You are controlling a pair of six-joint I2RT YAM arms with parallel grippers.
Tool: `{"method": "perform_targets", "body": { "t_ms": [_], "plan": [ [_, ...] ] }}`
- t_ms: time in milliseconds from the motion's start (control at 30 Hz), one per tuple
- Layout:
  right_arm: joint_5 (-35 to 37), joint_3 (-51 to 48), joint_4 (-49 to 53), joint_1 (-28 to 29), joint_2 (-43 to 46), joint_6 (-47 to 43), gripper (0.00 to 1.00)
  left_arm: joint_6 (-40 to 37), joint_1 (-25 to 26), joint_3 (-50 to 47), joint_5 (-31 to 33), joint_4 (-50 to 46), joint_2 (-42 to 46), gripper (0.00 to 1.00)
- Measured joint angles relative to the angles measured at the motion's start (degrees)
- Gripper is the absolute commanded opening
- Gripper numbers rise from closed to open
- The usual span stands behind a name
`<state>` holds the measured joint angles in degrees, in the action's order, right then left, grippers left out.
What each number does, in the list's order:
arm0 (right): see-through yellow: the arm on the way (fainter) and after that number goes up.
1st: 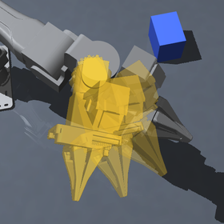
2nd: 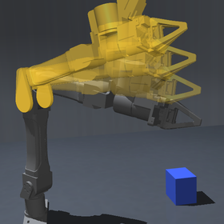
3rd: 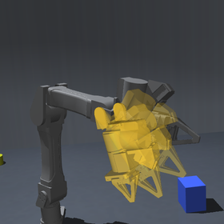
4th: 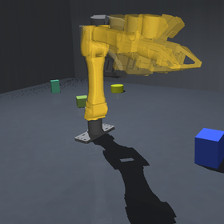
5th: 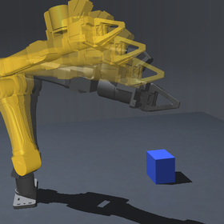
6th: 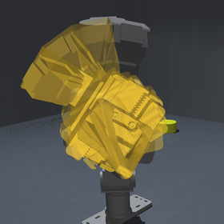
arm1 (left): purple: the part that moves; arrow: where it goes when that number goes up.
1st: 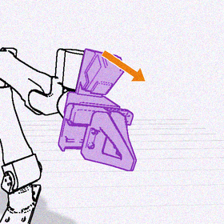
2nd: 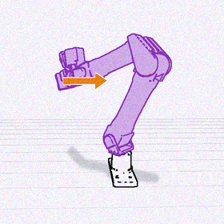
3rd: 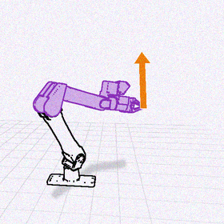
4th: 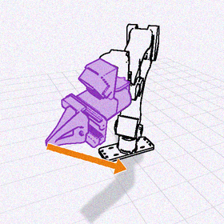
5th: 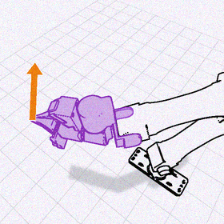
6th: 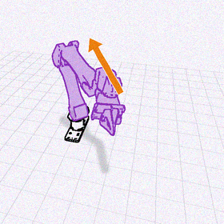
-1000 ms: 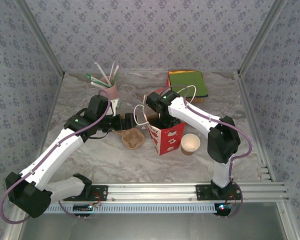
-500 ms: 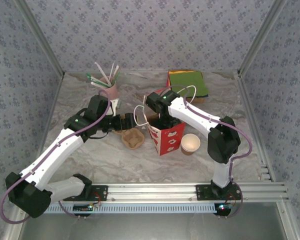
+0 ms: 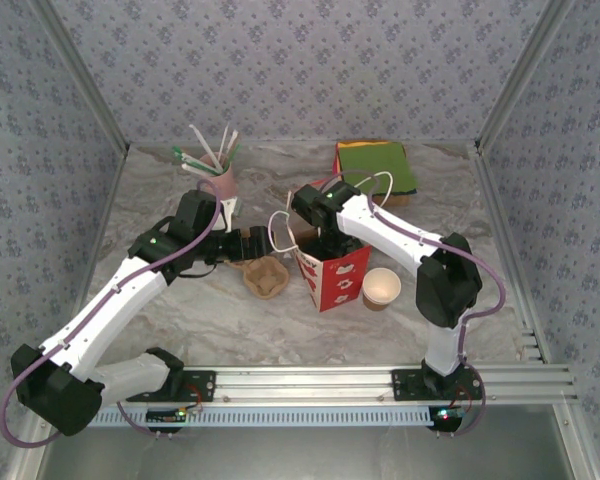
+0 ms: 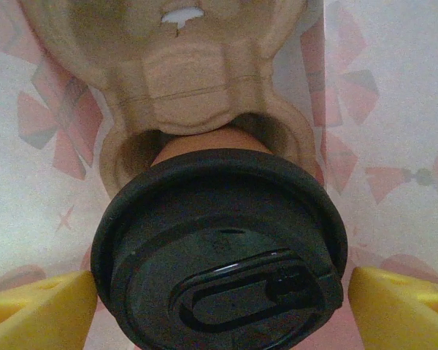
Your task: Pack the takeout coffee
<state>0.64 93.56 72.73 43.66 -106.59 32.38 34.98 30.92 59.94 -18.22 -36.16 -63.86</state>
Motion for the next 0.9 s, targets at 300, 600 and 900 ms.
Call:
{"method": "perform_targets", "body": {
  "t_ms": [300, 600, 900],
  "plan": [
    [0.00, -0.66, 0.15, 0.00, 0.74, 0.33, 0.91, 0.00, 0.00, 0.00, 0.00, 0.00, 0.00, 1.00],
    [0.00, -0.90, 0.15, 0.00, 0.85, 0.46, 0.90, 0.00, 0.00, 0.00, 0.26, 0.00, 0.00, 1.00],
    [0.00, -0.92, 0.15, 0.00, 0.87, 0.48, 0.91, 0.00, 0.00, 0.00, 0.92, -0.02, 0.00, 1.00]
  ]
}}
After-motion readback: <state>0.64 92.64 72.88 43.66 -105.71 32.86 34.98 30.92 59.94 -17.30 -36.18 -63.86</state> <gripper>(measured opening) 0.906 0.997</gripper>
